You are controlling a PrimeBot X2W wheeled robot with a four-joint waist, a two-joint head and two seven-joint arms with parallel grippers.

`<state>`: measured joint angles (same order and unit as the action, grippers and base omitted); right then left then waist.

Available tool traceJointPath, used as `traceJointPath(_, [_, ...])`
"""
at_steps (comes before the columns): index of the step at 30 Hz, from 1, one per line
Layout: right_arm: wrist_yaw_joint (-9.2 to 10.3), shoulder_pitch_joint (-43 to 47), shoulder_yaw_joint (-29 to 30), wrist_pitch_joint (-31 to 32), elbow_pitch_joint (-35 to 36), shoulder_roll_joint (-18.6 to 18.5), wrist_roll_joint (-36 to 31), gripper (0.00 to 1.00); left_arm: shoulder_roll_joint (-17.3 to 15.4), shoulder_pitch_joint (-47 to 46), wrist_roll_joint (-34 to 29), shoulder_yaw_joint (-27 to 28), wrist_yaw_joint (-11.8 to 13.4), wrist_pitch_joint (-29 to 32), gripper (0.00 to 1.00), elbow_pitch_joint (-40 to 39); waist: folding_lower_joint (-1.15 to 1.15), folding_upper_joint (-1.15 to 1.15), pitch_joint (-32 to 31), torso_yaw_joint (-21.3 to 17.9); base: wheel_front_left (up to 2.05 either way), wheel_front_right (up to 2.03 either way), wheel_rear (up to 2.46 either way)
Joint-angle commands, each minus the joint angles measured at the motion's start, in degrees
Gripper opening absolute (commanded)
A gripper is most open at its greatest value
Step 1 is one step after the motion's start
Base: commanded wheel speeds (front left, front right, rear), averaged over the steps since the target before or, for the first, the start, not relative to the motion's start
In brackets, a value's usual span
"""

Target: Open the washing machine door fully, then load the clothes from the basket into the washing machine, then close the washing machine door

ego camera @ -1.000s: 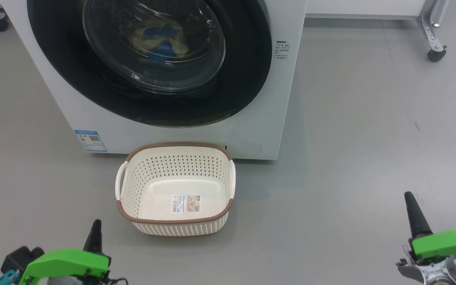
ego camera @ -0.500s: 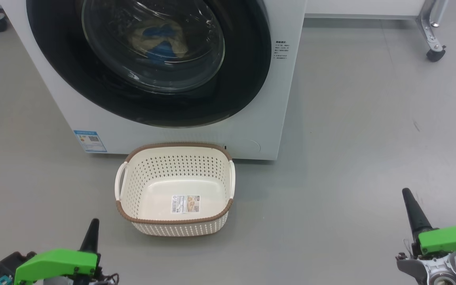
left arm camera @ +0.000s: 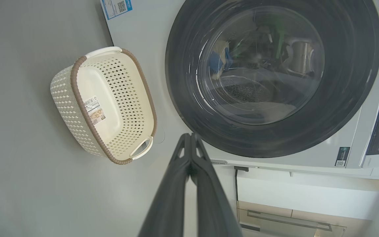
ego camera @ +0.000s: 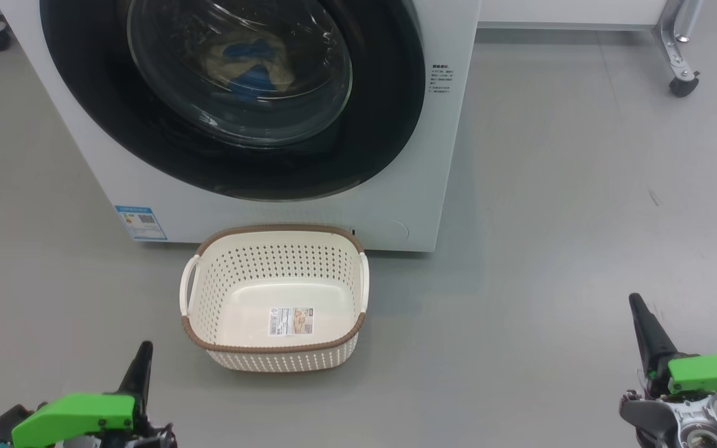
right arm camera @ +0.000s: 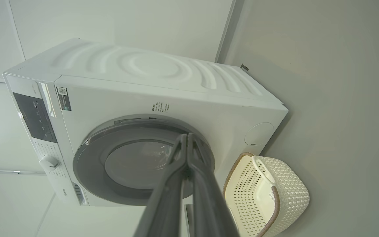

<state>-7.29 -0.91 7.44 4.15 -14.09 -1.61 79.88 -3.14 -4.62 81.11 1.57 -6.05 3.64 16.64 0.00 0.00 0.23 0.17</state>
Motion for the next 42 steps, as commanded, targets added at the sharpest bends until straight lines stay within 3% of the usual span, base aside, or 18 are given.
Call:
traceJointPath(1, [-0.18,-3.65,-0.77,0.58,1.56,-1.15,1.73,0.00,-0.43,-1.72,1.56,2.28,-0.44,0.51,0.00,-2.17,0.00,0.00,0.00,-0.01,0.00,0.00,0.00])
traceJointPath(17, [-0.20,-5.28,-0.92,2.34,0.06,-1.27,12.29,0.00,0.26,-1.58,11.04,4.98,-1.44,2.86,0.00,-2.57,0.00,0.00,-0.06,-0.17,0.00,0.00,0.00])
traceJointPath(42, [-0.20,-5.28,-0.92,2.34,0.07,-1.27,12.29,0.00,0.26,-1.58,11.05,4.97,-1.44,2.86,0.00,-2.58,0.00,0.00,-0.06,-0.17,0.00,0.00,0.00])
